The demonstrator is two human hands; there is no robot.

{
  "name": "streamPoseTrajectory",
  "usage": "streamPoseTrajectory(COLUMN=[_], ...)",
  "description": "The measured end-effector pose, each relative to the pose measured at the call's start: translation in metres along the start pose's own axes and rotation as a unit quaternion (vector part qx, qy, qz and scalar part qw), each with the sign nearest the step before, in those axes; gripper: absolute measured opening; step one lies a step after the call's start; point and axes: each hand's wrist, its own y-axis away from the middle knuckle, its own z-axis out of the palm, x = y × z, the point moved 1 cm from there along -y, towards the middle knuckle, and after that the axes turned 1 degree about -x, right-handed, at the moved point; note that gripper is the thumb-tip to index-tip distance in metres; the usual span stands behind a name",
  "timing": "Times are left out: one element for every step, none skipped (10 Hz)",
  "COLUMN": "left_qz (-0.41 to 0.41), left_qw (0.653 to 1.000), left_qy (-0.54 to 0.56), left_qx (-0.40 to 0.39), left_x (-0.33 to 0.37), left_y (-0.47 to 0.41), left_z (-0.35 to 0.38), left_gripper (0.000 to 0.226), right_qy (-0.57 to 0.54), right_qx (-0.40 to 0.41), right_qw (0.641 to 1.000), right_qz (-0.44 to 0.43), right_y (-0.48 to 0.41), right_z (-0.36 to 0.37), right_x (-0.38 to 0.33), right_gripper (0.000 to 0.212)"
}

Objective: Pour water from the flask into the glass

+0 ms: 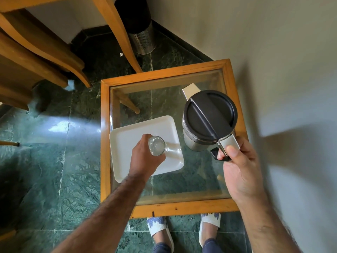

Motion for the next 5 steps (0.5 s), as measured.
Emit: streamPoseTrajectory(left_qz=[-0.003, -0.004, -0.006, 0.018, 0.063], left_qw=[1.000, 1.000, 0.999, 0.995, 0.990], left_qy=[0.005, -0.002, -0.027, -0.083, -0.123], left_qx=[0.007, -0.007, -0.046, -0.053, -0.001], left_x=[0.000, -0.001, 0.002, 0.016, 0.037], left_y=[0.001, 0.000, 0.003, 0.013, 0.030], left_z=[0.002, 0.002, -0.003, -0.022, -0.051], left_gripper=[0.068, 0.069, 0.094, 0.125, 0.121], right_qy=[-0.003, 0.012, 0.044, 0.142, 0.384], right_qx=[-0.010, -0.030, -0.010, 0.087, 0.074], right_qw=[1.000, 0.999, 0.999, 0.986, 0.914], right_qz=[0.002, 0.021, 0.019, -0.021, -0.105], right_y=[0.006, 0.009, 0.009, 0.007, 0.000], right_z=[-0.004, -0.005, -0.005, -0.003, 0.005], right_x=[0.003, 0.001, -0.007, -0.026, -0.053], right_gripper=[0.006, 0.006, 0.036, 0.056, 0.076])
